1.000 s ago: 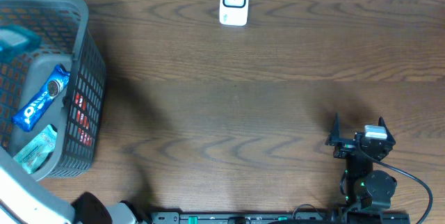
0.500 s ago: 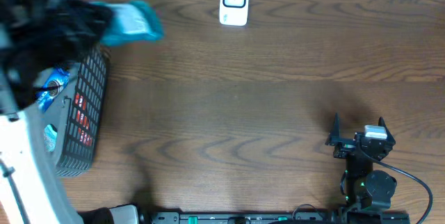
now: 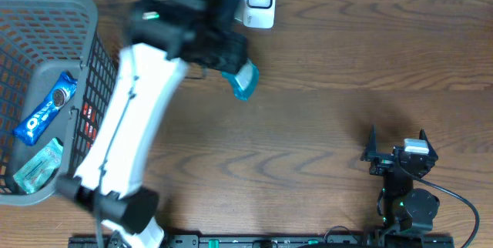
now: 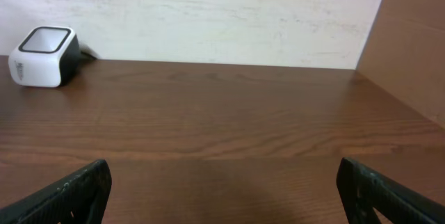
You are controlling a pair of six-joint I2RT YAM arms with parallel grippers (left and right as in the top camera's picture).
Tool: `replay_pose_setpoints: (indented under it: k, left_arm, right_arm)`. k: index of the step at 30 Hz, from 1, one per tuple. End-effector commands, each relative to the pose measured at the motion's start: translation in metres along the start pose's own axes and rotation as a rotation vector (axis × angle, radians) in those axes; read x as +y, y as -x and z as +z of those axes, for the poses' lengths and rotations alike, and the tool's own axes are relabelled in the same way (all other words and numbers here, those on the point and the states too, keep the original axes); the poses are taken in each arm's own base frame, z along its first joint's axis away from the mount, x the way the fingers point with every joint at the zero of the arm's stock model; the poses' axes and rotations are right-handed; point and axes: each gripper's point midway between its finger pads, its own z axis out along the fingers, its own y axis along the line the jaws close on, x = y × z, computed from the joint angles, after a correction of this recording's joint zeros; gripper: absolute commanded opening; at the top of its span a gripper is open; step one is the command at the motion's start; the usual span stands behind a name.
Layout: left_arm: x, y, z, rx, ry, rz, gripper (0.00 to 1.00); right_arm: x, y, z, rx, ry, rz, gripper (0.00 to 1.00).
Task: Scan the item barcode
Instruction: 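Lift the teal bottle out and carry it toward the white scanner, then lower the teal bottle onto the table and open the left gripper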
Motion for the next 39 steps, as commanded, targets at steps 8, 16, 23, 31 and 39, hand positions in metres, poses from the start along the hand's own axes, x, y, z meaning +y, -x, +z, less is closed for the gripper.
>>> replay_pose_setpoints:
  k: [8, 16, 23, 31, 39]
  left_arm:
    - [-0.014, 0.003, 0.098, 0.149, 0.185, 0.315, 0.38]
    - [-0.025, 0.011, 0.146, 0.152, 0.157, 0.36, 0.37]
    - [-0.045, 0.008, 0.155, 0.159, 0.026, 0.459, 0.37]
    - [-0.058, 0.002, 0.158, 0.166, -0.077, 0.543, 0.38]
    - [-0.054, -0.002, 0.173, 0.158, -0.122, 0.538, 0.38]
  right_arm:
    - [-0.002, -0.001, 0.0, 0.001, -0.009, 0.01, 0.99]
    - [-0.002, -0.001, 0.0, 0.001, -0.009, 0.01, 0.99]
    - [-0.002, -0.001, 0.0, 0.001, -0.009, 0.01, 0.99]
    - [-0.002, -0.001, 0.0, 0.001, -0.009, 0.01, 0.99]
    - [-0.002, -0.001, 0.0, 0.001, -0.009, 0.01, 0.99]
